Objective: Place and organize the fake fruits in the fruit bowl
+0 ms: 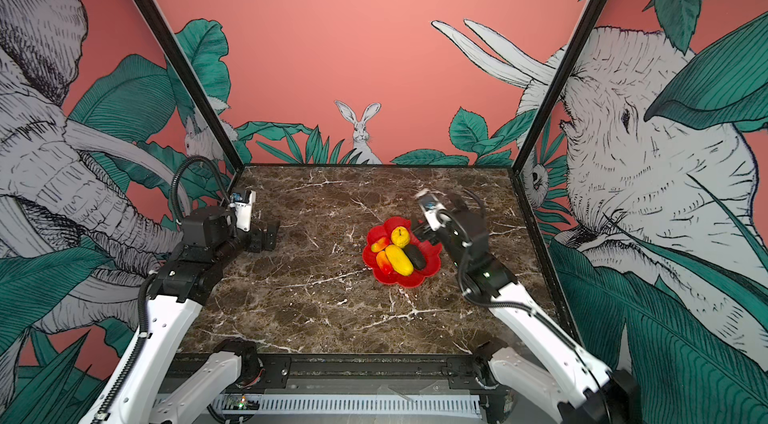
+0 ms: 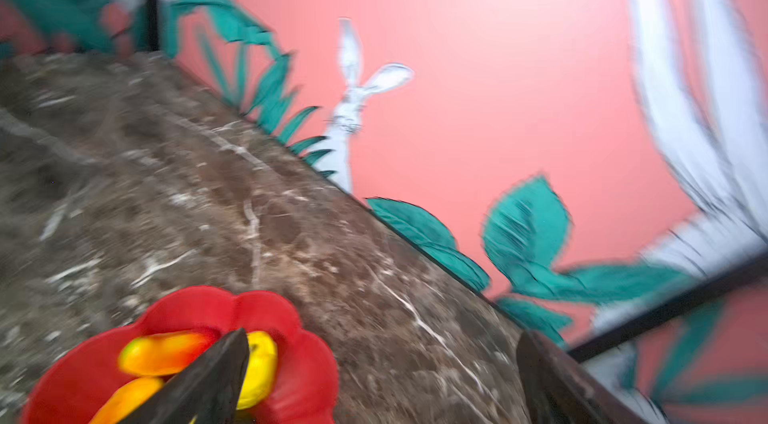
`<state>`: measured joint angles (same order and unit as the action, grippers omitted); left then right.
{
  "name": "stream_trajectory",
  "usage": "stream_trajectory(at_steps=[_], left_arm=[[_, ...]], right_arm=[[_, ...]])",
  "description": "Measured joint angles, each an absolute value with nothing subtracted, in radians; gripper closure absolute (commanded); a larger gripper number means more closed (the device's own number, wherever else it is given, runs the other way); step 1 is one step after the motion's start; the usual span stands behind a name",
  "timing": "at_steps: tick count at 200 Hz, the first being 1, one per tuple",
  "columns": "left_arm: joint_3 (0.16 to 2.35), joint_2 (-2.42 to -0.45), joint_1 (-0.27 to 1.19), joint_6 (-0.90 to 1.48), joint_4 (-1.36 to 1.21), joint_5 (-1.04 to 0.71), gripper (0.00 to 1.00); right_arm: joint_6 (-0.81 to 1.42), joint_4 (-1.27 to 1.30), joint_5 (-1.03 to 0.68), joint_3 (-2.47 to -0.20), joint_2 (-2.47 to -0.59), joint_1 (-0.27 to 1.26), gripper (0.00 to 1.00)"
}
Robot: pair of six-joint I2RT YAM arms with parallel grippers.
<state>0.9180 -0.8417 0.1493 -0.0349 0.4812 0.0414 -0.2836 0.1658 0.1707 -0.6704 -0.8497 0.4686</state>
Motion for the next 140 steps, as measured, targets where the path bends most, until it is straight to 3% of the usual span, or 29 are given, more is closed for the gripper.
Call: stream_trajectory(at_steps=[19,44,81,118,140], left_arm=[[0.819,-0.849,0.149,-0.009,0.335,0.128,0.00],[0.636,-0.904,0.149,-0.004,0.131,0.232,0.00],[0.448,-1.055,0.143,-0.024,-0.137,0.349,0.00],[0.428,-1.244,0.129,-0.091,-0.406,0.347,0.00],[0.425,-1.364,0.109,-0.117,-0.533,0.309,0.00]], right_arm=[[-0.142,0.219,0.254,-0.501,-0.738,0.319,0.00],[-0.003,0.280,0.331,-0.325,-0.771,0.143,0.00],[0.044,0.524,0.396,-0.255,-1.115,0.116,0.01],[0.026,0.915,0.405,-0.247,-1.480,0.110,0.01],[-0.007,0.994,0.379,-0.255,-1.582,0.115,0.01]])
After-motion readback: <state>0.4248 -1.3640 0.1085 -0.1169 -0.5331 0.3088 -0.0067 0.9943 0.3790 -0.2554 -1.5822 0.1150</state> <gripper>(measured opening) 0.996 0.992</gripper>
